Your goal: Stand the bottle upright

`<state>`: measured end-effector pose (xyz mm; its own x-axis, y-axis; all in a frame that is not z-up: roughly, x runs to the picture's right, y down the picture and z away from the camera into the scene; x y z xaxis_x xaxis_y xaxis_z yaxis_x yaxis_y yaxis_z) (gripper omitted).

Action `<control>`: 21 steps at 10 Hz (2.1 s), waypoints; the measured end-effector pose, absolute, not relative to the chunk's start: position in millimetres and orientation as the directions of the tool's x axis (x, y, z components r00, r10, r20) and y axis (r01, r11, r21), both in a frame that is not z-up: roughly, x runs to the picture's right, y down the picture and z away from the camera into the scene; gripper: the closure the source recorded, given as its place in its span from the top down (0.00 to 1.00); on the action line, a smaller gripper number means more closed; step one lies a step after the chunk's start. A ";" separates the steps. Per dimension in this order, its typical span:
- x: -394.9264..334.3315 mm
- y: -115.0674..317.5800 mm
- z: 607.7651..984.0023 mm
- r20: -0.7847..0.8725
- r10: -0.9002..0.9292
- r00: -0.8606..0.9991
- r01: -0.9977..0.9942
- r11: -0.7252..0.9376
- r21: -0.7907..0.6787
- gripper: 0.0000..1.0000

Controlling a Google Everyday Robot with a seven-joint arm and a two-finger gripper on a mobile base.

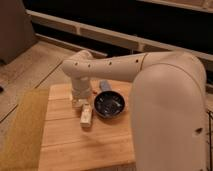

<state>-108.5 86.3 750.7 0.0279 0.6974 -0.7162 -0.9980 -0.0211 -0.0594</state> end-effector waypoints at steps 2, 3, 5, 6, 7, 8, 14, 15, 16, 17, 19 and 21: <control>-99.1 76.9 769.2 -0.733 0.680 0.019 -0.998 -0.035 -0.058 0.59; -92.5 69.4 777.1 -0.735 0.678 0.014 -0.998 -0.039 -0.056 0.59; -84.2 62.5 783.1 -0.734 0.679 0.005 -0.998 -0.046 -0.050 0.59; -85.8 62.6 782.7 -0.734 0.679 0.007 -0.998 -0.046 -0.052 0.59; -87.8 62.9 782.4 -0.734 0.679 0.011 -0.998 -0.044 -0.055 0.59; -87.6 62.8 782.3 -0.734 0.679 0.010 -0.998 -0.044 -0.055 0.59; -87.5 63.0 782.4 -0.734 0.679 0.010 -0.998 -0.044 -0.055 0.59; -87.4 63.0 782.4 -0.734 0.679 0.010 -0.998 -0.044 -0.054 0.59; -87.4 63.0 782.4 -0.734 0.679 0.010 -0.998 -0.044 -0.054 0.59; -87.4 63.0 782.4 -0.734 0.679 0.010 -0.998 -0.044 -0.055 0.59; -87.4 63.1 782.4 -0.734 0.679 0.010 -0.998 -0.044 -0.055 0.59; -87.4 63.1 782.4 -0.734 0.679 0.010 -0.998 -0.044 -0.055 0.59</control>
<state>-87.4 63.1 782.4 0.0103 0.6789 -0.7341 -0.9975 -0.0440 -0.0546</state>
